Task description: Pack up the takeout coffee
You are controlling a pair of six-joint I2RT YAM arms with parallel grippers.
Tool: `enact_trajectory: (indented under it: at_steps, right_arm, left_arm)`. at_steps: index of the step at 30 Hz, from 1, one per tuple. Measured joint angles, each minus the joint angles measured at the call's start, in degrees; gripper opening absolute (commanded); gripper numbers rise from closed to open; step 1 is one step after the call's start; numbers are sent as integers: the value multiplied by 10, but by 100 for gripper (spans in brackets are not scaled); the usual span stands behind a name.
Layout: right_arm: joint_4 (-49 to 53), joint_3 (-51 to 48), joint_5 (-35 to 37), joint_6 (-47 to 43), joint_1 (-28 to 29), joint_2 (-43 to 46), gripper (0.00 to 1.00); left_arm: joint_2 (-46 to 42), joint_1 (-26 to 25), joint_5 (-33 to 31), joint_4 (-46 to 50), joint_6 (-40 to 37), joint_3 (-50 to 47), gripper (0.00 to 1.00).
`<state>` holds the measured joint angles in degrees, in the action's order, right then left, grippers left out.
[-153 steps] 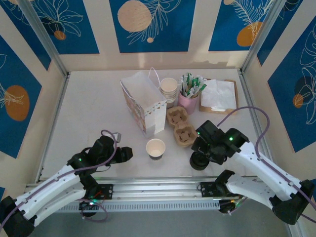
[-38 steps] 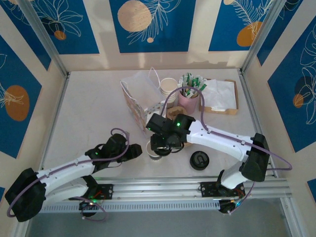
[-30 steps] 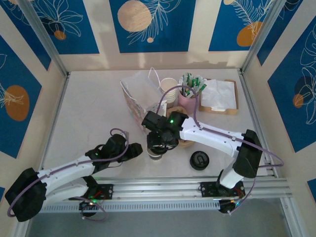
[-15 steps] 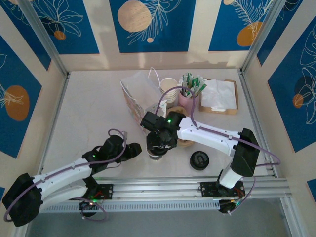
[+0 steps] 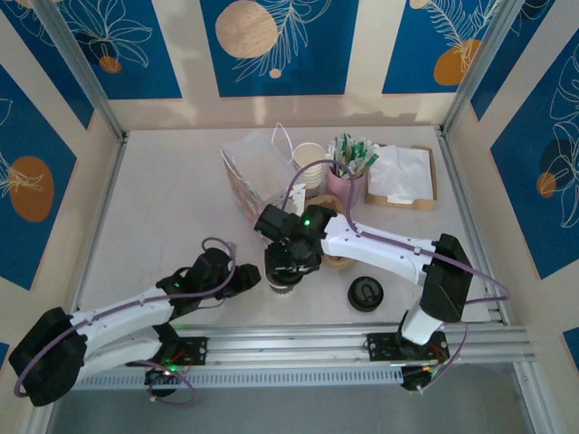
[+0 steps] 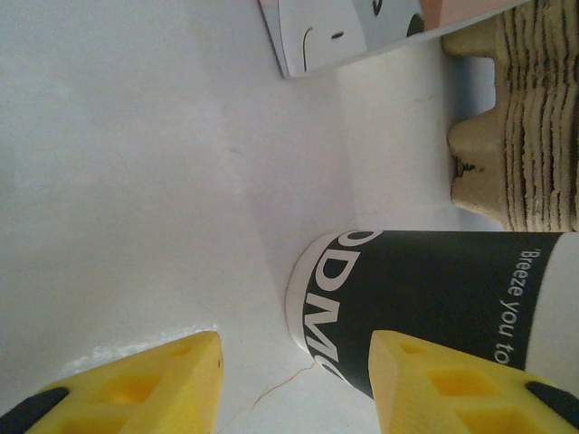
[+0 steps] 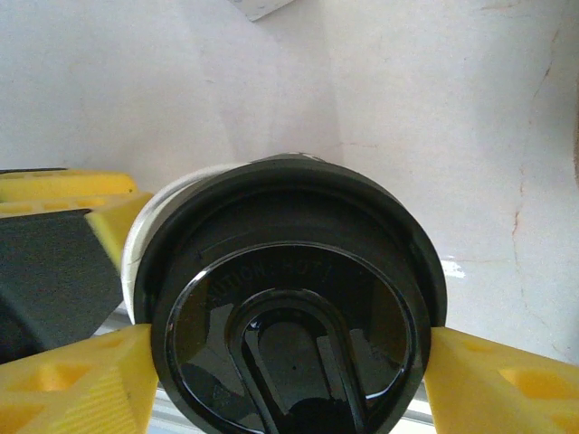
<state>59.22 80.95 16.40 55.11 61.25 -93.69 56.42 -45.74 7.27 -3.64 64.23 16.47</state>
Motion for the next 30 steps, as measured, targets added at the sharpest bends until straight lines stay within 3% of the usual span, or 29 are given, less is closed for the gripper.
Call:
enact_trajectory:
  at_steps: [30]
  right_arm:
    - [70,63,20,-7,24,-48,74]
  left_arm:
    - [46,-23,5,-56,4,-2,50]
